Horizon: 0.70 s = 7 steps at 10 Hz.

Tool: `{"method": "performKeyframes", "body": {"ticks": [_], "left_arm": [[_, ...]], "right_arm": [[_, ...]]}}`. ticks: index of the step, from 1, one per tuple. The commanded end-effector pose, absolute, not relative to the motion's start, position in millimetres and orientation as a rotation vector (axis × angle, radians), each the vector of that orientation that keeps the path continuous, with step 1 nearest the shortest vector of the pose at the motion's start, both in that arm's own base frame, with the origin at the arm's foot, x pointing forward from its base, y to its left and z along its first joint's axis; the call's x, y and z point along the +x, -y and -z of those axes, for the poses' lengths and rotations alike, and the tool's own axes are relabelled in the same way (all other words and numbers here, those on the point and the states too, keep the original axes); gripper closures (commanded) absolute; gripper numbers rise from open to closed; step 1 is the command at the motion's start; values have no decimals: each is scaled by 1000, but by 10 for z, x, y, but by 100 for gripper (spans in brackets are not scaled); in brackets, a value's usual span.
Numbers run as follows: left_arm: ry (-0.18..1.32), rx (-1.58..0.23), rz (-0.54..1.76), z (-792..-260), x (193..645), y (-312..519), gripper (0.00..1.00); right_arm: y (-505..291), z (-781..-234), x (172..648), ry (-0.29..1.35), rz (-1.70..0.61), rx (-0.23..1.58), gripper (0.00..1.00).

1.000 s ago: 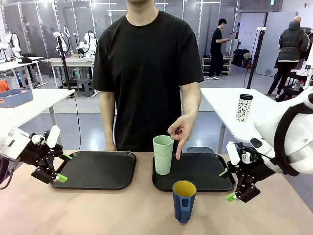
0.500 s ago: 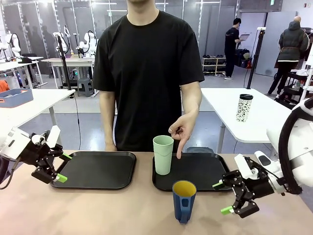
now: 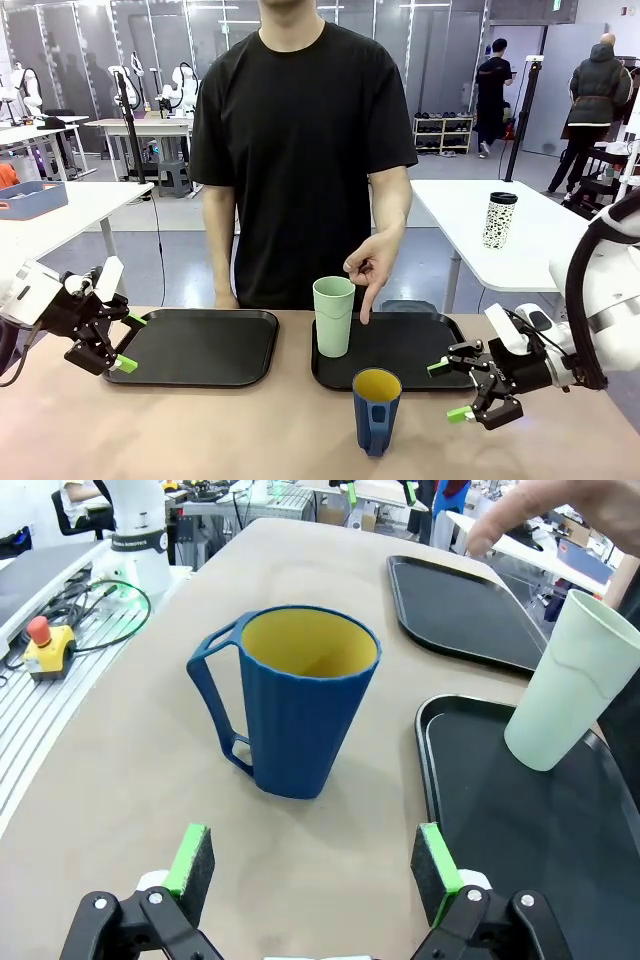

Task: Sort and store the cups by type.
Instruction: Pick up the Handle plastic cup and place it into the empty Flat Tray.

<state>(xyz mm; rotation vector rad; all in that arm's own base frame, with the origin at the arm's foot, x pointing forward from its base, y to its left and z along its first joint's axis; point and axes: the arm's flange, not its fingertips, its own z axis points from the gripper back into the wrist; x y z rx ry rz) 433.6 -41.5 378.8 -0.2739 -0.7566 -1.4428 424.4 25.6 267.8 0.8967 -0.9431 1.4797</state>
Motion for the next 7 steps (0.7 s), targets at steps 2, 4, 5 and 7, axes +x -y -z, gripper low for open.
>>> {"method": "performKeyframes", "body": {"ticks": [2, 4, 5, 7], "left_arm": [[768, -273, 1438, -3781, 4369, 427, 0], [768, -273, 1438, -3781, 4369, 427, 0], [768, -273, 1438, -3781, 4369, 427, 0], [768, -273, 1438, -3781, 4369, 427, 0]], "right_arm": [[-253, -2701, 4206, 947, -1481, 894, 0], [-253, -2701, 4206, 947, -1481, 894, 0], [-253, -2701, 4206, 947, -1481, 894, 0], [-371, -2648, 4288, 952, -1483, 926, 0]]}}
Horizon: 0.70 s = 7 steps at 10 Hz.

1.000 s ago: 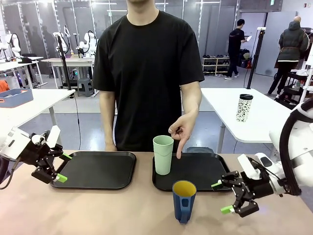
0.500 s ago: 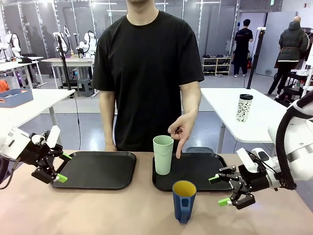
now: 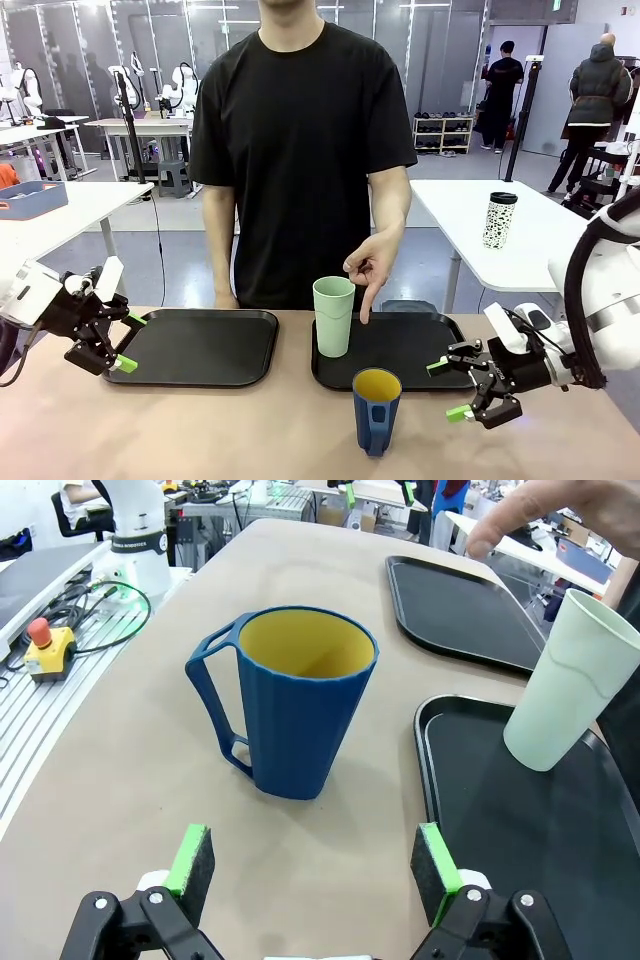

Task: Sort and store the cups by type.
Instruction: Pick up the Handle plastic cup and place it into the empty Flat Tray.

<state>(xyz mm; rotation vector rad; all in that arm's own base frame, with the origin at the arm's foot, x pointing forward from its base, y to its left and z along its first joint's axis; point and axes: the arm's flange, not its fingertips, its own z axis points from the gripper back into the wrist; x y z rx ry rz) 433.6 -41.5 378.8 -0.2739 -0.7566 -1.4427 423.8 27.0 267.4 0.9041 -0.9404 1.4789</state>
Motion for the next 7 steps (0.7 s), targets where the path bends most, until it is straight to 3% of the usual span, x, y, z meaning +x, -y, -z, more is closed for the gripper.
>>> {"method": "performKeyframes", "body": {"ticks": [1, 7], "left_arm": [[768, -273, 1438, -3781, 4369, 427, 0], [768, -273, 1438, -3781, 4369, 427, 0]], "right_arm": [[-445, -2625, 4313, 951, -1470, 916, 0], [-768, -2524, 4382, 923, -1503, 1008, 0]]}}
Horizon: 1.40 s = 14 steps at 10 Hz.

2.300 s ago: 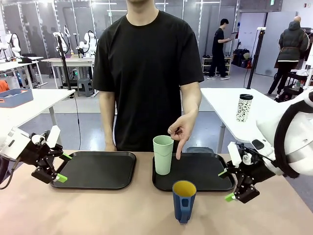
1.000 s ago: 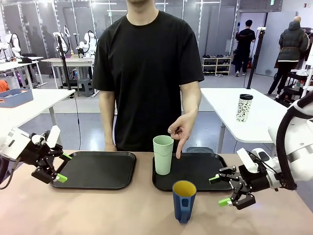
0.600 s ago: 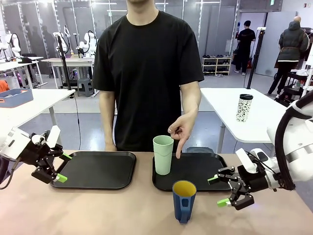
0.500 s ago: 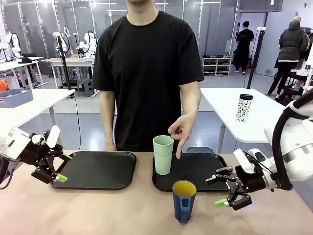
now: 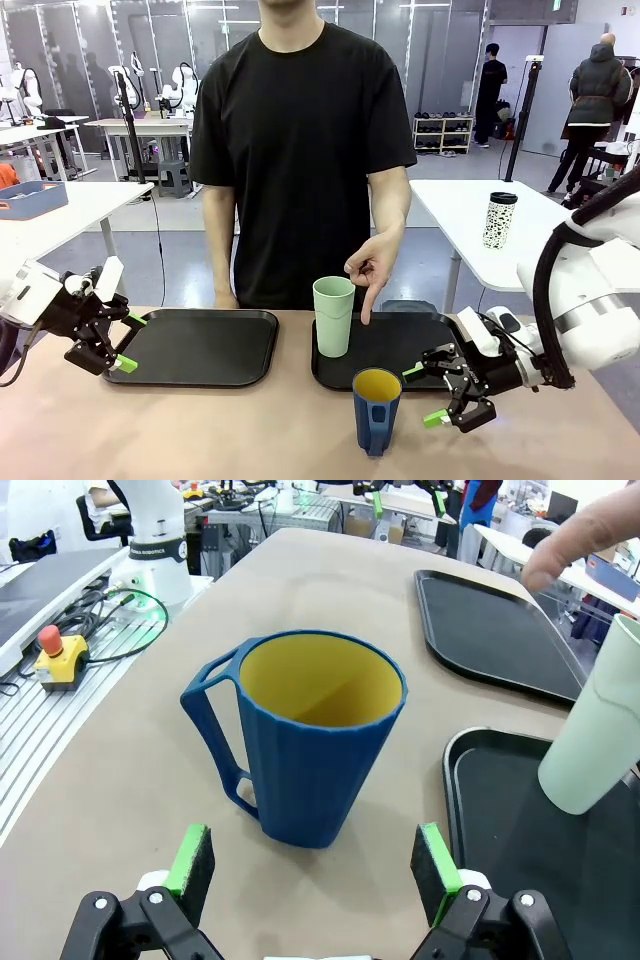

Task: Sort and store the cups by type.
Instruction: Pick up the Handle plastic cup and place it into the empty Flat Tray.

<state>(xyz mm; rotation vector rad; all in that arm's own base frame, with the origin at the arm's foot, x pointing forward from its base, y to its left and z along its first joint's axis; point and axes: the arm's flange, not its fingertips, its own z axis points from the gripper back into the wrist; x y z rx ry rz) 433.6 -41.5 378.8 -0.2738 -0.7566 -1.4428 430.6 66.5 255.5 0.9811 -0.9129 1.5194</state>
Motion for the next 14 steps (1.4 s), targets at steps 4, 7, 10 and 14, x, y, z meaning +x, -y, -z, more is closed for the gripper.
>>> {"method": "performKeyframes", "body": {"ticks": [4, 7, 10, 14], "left_arm": [[768, -273, 1438, -3781, 4369, 427, 0], [768, -273, 1438, -3781, 4369, 427, 0], [768, -273, 1438, -3781, 4369, 427, 0], [768, -273, 1438, -3781, 4369, 427, 0]], "right_arm": [[-954, -2417, 4416, 921, -1511, 1053, 0], [-1072, -2368, 4432, 930, -1524, 1089, 0], [-1193, -2318, 4461, 926, -1533, 1107, 0], [-1308, -2230, 4476, 922, -1539, 1156, 0]]}}
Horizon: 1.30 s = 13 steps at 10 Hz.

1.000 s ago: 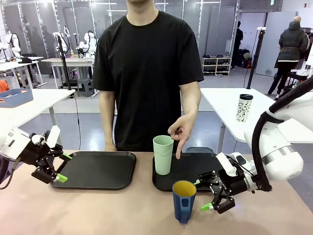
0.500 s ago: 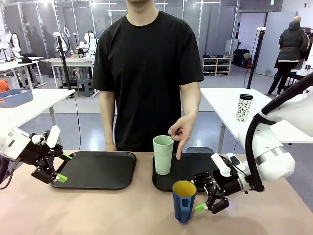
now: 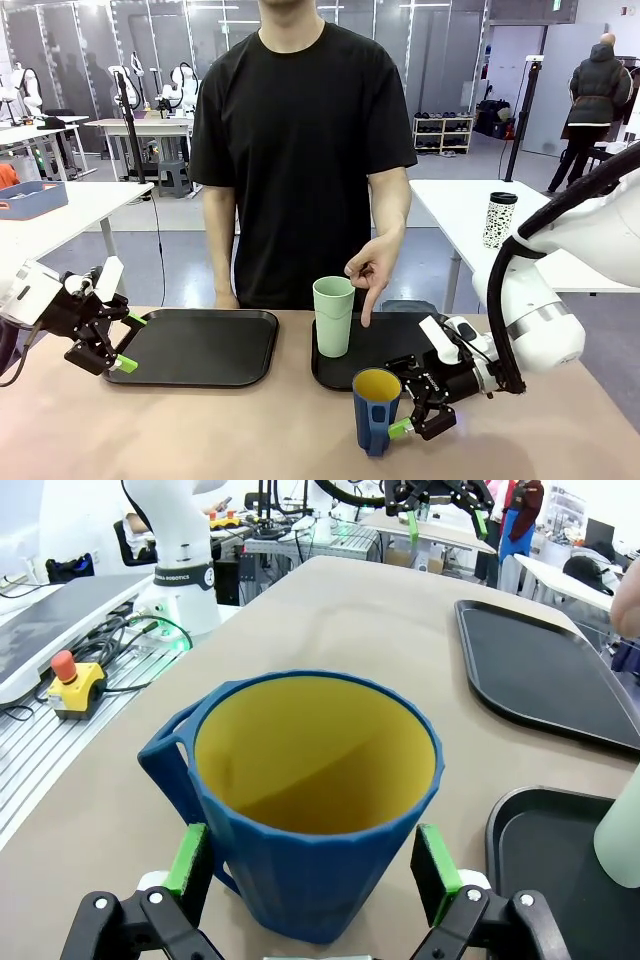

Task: Sort and store the cups by type.
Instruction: Pick up the Handle plastic cup and place it into the empty Flat Tray.

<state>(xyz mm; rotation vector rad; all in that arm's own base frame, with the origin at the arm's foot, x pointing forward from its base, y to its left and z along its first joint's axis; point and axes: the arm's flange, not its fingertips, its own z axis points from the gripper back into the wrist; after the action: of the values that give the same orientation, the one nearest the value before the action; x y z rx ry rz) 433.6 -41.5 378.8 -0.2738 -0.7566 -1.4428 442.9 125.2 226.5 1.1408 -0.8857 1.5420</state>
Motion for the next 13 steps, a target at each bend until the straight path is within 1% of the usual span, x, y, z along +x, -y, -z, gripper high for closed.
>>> {"method": "performKeyframes", "body": {"ticks": [1, 7, 13], "left_arm": [[768, -273, 1438, -3781, 4369, 427, 0], [768, -273, 1438, -3781, 4369, 427, 0], [768, -273, 1438, -3781, 4369, 427, 0]], "right_arm": [[-1333, -2201, 4472, 917, -1544, 1176, 0], [-1441, -2065, 4465, 938, -1542, 1259, 0], [-1517, -1983, 4480, 952, -1544, 1286, 0]]}}
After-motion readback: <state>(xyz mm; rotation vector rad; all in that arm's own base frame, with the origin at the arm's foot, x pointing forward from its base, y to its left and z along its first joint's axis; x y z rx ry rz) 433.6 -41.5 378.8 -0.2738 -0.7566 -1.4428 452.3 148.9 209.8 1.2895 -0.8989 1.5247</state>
